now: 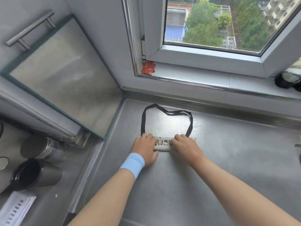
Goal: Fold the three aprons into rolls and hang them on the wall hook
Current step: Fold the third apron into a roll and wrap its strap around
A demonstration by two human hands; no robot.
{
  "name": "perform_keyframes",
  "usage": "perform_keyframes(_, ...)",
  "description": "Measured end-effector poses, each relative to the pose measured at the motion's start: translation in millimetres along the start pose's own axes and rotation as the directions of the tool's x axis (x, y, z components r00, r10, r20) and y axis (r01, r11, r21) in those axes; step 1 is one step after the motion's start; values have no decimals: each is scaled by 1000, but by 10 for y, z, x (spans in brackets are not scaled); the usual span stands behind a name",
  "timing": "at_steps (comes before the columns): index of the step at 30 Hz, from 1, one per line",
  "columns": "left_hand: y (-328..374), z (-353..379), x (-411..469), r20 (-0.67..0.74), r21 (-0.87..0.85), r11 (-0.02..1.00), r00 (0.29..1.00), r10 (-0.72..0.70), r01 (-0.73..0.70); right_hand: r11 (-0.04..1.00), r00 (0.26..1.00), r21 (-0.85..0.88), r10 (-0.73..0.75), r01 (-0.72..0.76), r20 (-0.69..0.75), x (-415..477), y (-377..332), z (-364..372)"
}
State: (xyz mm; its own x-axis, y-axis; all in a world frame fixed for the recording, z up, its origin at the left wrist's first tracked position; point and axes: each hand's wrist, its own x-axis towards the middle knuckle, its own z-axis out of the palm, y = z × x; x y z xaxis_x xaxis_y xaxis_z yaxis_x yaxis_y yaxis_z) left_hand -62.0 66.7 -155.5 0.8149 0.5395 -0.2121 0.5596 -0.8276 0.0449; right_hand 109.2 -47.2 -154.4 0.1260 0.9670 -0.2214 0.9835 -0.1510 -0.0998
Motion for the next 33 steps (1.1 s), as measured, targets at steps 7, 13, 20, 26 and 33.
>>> perform_keyframes(7,-196,60,107,-16,-127,992,1000,-10,8,990,999,-136,24,-19,34,55,-80,-165)
perform_keyframes(13,-291,-28,268,50,-368,918,989,-141,150,988,985,-51,152,-149,76,209,98,-153)
perform_keyframes(20,-299,-66,373,133,-446,850,960,-247,281,982,983,35,184,-184,-9,249,281,78)
perform_keyframes(26,-68,-119,451,-54,-206,976,997,58,-68,987,986,-44,150,-153,-71,250,347,165)
perform_keyframes(33,-96,139,323,78,-80,987,987,142,-136,995,995,35,92,-93,39,321,440,198)
